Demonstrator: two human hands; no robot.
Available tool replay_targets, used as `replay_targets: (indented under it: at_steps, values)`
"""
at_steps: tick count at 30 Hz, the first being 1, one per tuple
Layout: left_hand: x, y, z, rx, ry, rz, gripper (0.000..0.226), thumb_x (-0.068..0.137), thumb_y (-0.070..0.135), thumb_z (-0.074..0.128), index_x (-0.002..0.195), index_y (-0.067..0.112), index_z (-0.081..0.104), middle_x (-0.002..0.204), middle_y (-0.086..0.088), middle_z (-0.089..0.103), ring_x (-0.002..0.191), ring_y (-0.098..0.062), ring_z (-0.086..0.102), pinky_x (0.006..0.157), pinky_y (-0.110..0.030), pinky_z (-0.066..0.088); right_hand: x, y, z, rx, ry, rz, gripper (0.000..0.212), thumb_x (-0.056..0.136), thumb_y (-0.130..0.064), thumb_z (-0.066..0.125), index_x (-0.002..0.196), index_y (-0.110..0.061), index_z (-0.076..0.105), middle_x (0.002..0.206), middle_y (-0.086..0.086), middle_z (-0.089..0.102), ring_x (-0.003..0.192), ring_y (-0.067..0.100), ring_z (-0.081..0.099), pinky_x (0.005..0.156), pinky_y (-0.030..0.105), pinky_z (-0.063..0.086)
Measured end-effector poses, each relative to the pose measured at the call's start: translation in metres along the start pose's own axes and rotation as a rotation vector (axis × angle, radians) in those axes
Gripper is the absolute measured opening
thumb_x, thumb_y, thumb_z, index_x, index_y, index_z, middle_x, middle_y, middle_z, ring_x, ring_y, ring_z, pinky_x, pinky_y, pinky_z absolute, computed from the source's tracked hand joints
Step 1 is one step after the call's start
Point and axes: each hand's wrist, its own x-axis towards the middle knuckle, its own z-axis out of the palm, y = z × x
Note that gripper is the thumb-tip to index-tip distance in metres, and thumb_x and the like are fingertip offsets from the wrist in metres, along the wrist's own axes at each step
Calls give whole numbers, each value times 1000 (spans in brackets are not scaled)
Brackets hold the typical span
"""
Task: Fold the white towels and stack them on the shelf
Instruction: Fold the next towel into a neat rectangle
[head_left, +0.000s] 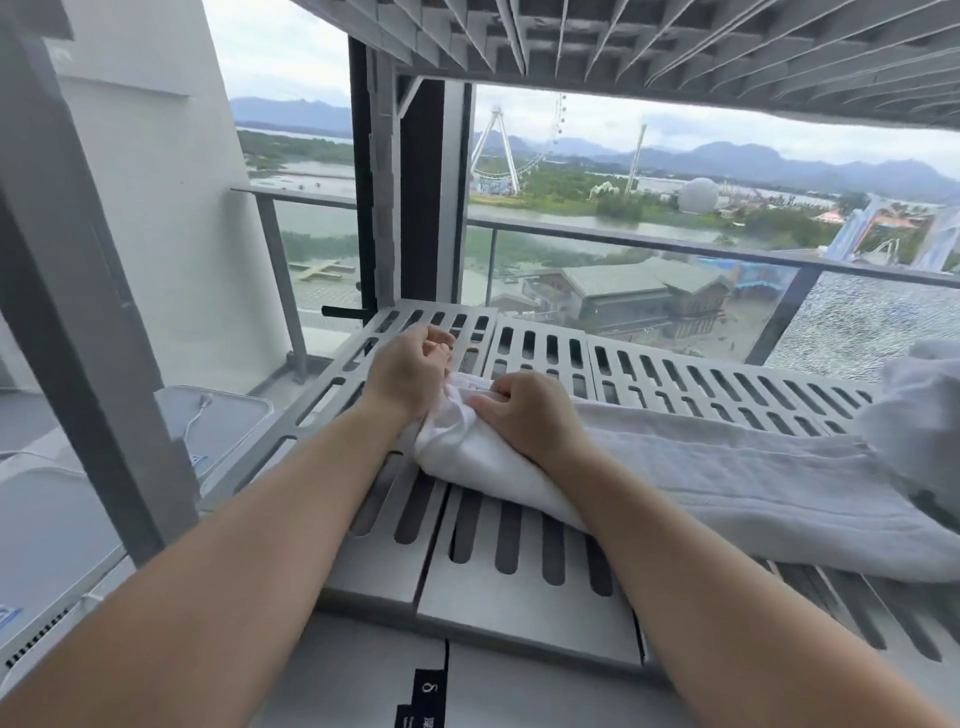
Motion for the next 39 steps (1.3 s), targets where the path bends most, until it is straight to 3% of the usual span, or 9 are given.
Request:
replay_targets:
  at_steps: [3,10,13,16,19,23,26,35,39]
  values:
    - [-20,-1,-10,236,96,66,5,95,29,58,97,27,62,83,17,63,80,-4,62,62,-17,41,-6,2,1,-4,21,-20,19,86,-35,70,78,-27,55,73,-11,60,69,9,56,58,24,36]
    - [-79,9,-31,512,-7,168,47,98,51,46,61,22,53,61,6,57,62,-13,54,53,-28,34,-15,-5,-14,12,4,3,14,93,-10,58,89,-23,58,80,-8,59,71,9,55,54,17,34]
    - [-102,16,-36,638,-97,227,63,88,81,33,77,25,60,77,11,59,71,-9,56,59,-29,46,-19,-8,-21,-7,-72,-2,27,90,-3,50,89,-25,65,88,-8,61,77,7,56,58,21,40]
    - [-114,22,-36,801,-120,169,69,77,89,46,108,29,61,98,11,57,88,-12,56,69,-33,48,-27,-14,-23,-64,-92,-4,31,86,-4,48,85,-20,73,93,-3,70,81,15,61,68,28,48]
    - [-123,30,-34,811,-109,132,64,77,77,62,117,27,60,109,5,63,100,-19,60,78,-35,50,-38,-23,-19,-115,-89,22,32,79,-4,43,78,-17,72,97,4,69,91,25,61,87,40,52]
    - [-127,38,-31,667,-33,122,35,83,40,74,112,23,65,105,-1,70,100,-23,64,82,-36,52,-45,-24,-16,-134,-28,7,29,83,-7,45,86,-16,72,104,8,67,102,29,60,94,43,49]
    - [-122,41,-26,610,10,132,32,85,18,64,117,18,66,109,-4,71,104,-26,64,85,-38,54,-42,-18,-18,-9,48,12,29,91,-10,51,101,-17,77,108,6,73,100,25,65,91,39,52]
    - [-98,43,-28,446,-96,212,42,81,1,55,121,14,58,113,-9,67,103,-25,63,85,-33,51,-20,-19,-20,125,126,214,26,88,-4,55,84,-22,73,97,-1,72,90,16,63,81,29,49]
    - [-81,37,-49,253,-166,215,41,84,3,60,123,15,61,97,-1,71,88,-16,66,83,-34,57,-6,-21,-23,121,253,223,27,88,-3,54,86,-23,73,93,-5,72,80,11,57,64,16,38]
